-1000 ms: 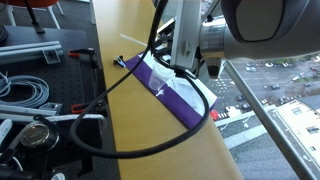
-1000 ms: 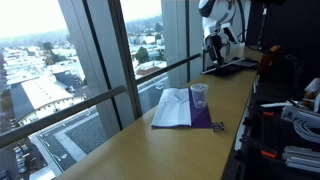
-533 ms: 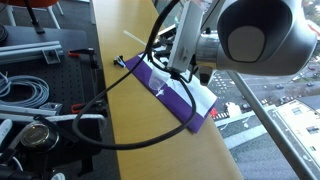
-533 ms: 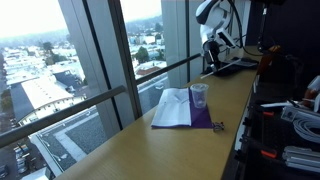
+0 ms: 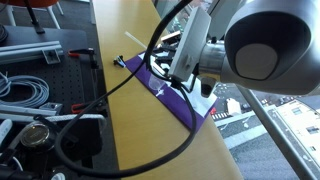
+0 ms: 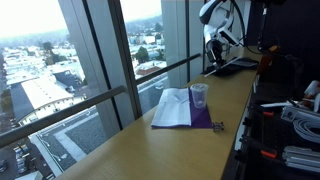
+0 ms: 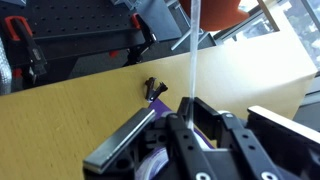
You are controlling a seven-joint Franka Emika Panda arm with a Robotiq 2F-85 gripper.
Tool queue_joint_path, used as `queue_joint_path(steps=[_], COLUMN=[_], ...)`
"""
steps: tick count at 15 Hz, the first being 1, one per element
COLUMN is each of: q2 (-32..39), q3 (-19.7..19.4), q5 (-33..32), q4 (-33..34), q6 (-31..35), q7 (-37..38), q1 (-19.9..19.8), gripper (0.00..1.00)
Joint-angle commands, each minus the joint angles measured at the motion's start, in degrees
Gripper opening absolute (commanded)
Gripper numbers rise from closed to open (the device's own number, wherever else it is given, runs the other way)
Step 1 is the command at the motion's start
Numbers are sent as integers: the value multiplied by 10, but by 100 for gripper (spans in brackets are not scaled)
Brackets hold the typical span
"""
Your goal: Pick up the clear straw and put it through the top hole into the clear plastic cup
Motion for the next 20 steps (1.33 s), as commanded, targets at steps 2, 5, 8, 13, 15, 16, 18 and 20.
queue_joint_path(steps=[2, 5, 8, 13, 15, 16, 18, 20], q2=[45, 65, 79, 89, 93, 96, 98, 98], q3=[6, 9, 12, 14, 12, 7, 7, 6], q5=[35, 53, 66, 74, 74, 70, 72, 72], q4=[47, 59, 62, 54, 55, 60, 65, 71], q6=[-32, -30, -30, -36, -42, -47, -46, -44], q7=[9, 2, 3, 21, 32, 36, 32, 27], q1=[-17, -18, -15, -9, -8, -12, -17, -22], gripper=[2, 2, 2, 2, 2, 2, 2, 2])
